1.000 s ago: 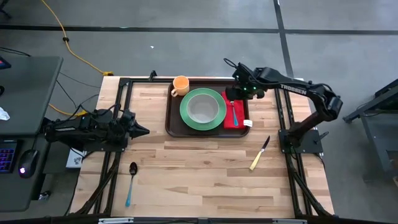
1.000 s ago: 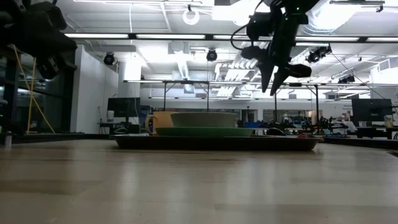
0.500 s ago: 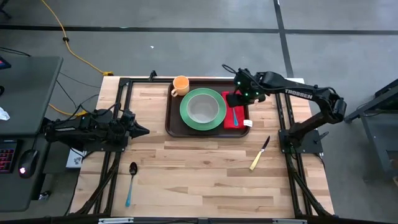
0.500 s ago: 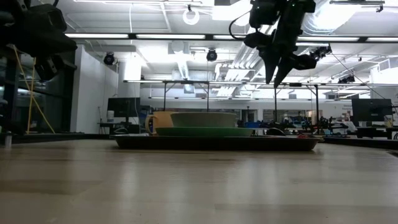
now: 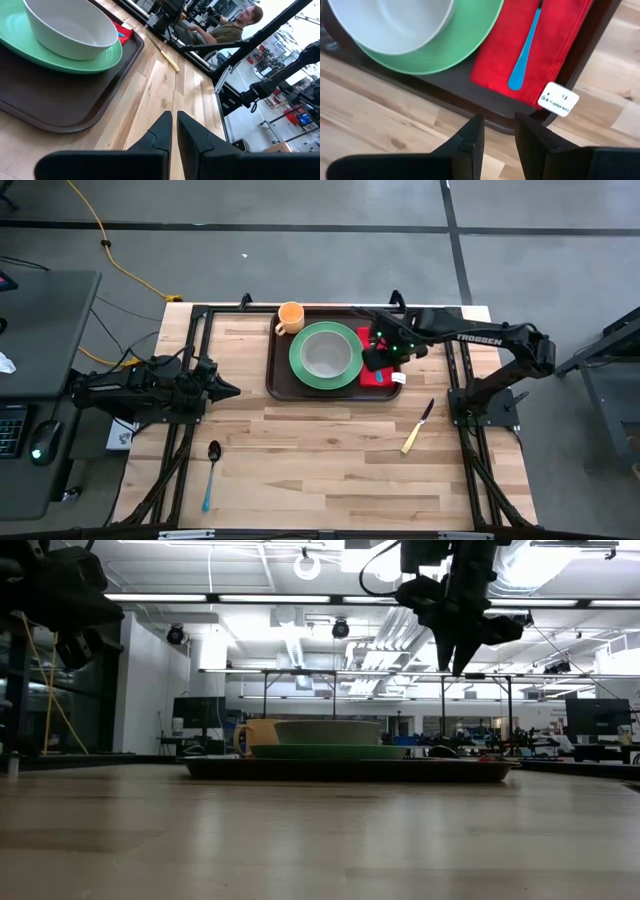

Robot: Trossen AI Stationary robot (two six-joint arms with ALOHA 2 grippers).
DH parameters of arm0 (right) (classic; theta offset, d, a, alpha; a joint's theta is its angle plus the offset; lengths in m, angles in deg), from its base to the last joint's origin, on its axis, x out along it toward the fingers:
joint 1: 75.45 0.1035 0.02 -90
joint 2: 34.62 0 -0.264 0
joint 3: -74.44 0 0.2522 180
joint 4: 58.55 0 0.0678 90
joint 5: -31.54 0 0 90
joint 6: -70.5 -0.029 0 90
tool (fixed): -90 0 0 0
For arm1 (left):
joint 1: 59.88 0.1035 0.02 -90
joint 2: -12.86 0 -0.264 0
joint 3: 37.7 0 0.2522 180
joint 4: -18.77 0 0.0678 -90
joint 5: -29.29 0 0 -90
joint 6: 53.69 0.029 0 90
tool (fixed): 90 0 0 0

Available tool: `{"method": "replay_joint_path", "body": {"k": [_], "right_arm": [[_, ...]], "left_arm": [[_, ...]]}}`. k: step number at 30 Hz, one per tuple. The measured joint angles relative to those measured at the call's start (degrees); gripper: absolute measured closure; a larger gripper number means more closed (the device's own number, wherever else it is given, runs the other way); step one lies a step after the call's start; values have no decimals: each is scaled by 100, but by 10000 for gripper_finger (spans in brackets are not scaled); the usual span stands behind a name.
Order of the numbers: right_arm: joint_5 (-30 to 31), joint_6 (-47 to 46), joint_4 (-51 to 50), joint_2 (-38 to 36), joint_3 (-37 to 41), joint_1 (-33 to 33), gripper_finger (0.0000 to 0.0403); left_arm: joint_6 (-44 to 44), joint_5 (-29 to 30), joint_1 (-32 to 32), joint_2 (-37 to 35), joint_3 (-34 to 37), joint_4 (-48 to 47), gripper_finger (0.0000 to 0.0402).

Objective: Set up tray
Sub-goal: Put the blue spoon on the red table napkin to right of the green plate

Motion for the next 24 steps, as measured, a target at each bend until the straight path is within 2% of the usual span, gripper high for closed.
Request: {"method": "replay_joint_path", "body": {"k": [7,13,18,24], "right_arm": [[296,-365,-9,0,0,463,318],[299,-684,-32,0,0,865,318],[329,-1014,-238,0,0,1235,318],[676,-1590,-644,0,4,1751,318]], "left_arm": [[0,-15,0,1,-2,-1,346],[-2,-15,0,1,0,-4,346],[-1,-15,0,0,-1,-4,346],[9,-15,2,-1,0,-64,346]]}}
